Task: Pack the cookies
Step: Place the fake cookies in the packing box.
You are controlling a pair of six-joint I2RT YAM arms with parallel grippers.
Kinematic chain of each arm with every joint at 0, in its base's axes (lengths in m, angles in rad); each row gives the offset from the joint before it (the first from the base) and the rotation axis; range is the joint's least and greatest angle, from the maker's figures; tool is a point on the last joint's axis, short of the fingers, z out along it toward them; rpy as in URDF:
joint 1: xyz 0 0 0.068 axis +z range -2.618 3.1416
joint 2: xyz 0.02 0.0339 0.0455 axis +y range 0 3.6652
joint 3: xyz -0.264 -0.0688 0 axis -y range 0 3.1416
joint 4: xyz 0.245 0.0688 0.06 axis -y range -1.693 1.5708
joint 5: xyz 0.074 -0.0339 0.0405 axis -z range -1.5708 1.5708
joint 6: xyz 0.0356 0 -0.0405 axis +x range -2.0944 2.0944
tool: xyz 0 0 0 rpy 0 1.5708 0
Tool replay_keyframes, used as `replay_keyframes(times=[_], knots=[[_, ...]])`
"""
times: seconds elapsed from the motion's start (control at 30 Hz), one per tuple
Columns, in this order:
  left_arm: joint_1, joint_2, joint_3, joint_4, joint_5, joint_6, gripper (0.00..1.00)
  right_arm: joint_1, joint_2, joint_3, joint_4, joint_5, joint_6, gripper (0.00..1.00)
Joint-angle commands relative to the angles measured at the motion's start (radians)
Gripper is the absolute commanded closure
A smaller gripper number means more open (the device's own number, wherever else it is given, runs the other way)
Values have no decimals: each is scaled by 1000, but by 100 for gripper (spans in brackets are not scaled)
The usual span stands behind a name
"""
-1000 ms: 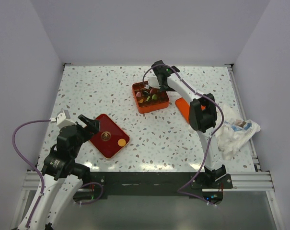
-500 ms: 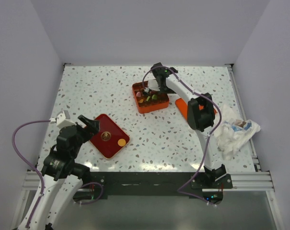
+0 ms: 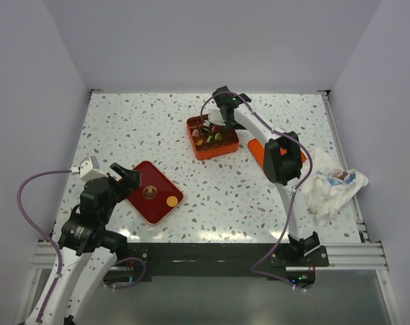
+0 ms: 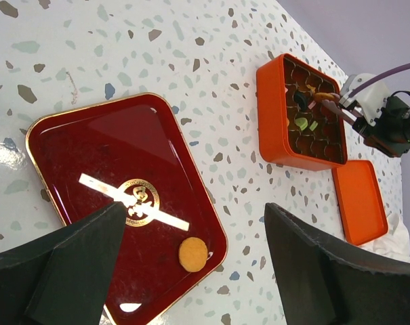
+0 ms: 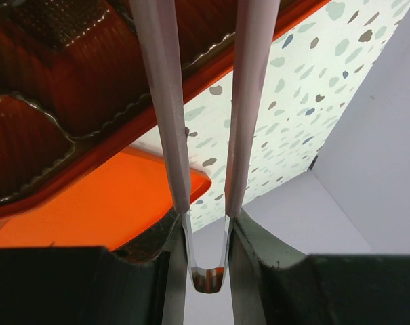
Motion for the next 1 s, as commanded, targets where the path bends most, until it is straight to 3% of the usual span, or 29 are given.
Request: replay_keyframes(times=[0.0, 0.17, 0.67, 0.97], knots=[[-4, -4, 9, 15, -8, -19, 12, -4, 7, 37, 2, 23, 17, 90], [-4, -9, 11, 17, -8, -19, 12, -4, 10, 41, -22, 9, 15, 100], [-4, 8, 9, 40, 20, -11, 12, -26, -63, 40, -90, -107, 60, 100], [-4, 39, -14, 164, 126, 22, 12, -39, -166, -51, -116, -208, 113, 100]])
